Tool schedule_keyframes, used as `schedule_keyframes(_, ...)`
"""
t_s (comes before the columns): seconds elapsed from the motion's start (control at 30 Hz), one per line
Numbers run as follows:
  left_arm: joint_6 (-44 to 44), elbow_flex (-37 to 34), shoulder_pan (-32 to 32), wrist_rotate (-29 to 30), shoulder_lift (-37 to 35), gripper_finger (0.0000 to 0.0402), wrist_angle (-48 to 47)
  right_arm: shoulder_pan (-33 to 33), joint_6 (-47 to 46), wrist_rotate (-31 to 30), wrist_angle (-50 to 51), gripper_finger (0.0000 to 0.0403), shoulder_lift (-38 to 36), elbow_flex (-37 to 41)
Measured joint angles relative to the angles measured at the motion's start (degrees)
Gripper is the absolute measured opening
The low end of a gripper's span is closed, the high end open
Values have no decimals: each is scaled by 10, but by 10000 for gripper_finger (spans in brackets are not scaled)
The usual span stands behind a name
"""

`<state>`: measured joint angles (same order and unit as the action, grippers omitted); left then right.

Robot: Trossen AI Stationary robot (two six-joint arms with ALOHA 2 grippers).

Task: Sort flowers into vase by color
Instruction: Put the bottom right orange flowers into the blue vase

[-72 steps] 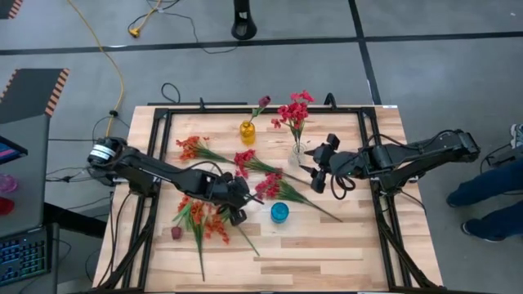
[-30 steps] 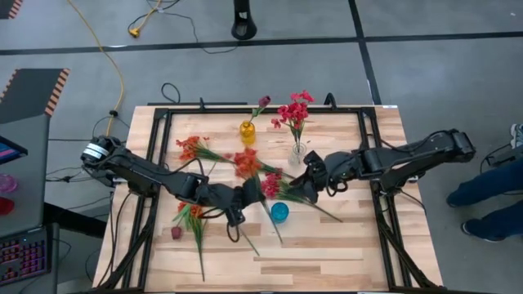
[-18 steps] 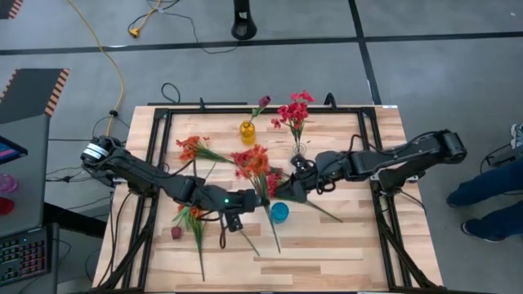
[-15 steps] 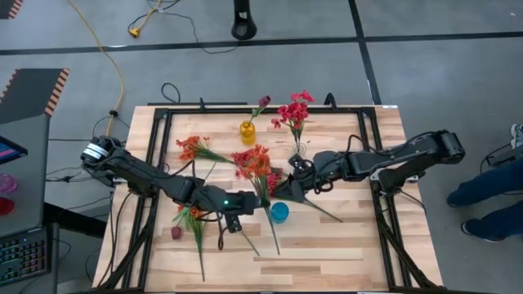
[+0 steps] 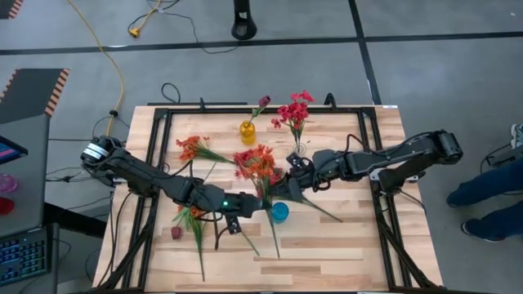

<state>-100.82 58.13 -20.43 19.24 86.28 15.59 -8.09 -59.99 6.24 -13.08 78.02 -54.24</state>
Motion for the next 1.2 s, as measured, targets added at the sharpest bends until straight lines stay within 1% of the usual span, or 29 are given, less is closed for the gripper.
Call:
schedule_keyframes(0.1,-14,0,0,-10,0,16,18,1,0,0,0,250,0,0)
schedule_keyframes(0.27,-29,0,0,-10,0,16,35,1,0,0,-1,250,0,0)
schedule_keyframes(0.5,-30,0,9,-26,0,16,38,0,3,-1,-33,250,0,0)
schedule_keyframes(0.63,-30,0,10,-25,0,16,38,-1,3,-1,-32,250,2,0)
schedule_keyframes(0.77,-30,0,10,-25,0,16,36,-9,3,0,-39,249,17,0)
schedule_keyframes(0.97,-26,0,9,-26,0,16,31,-18,-13,10,-104,247,53,0)
schedule_keyframes(1.07,-20,0,9,-26,0,16,28,-18,-15,11,-119,232,59,0)
schedule_keyframes(1.2,-17,0,7,-25,0,16,26,-18,-3,11,-127,190,61,0)
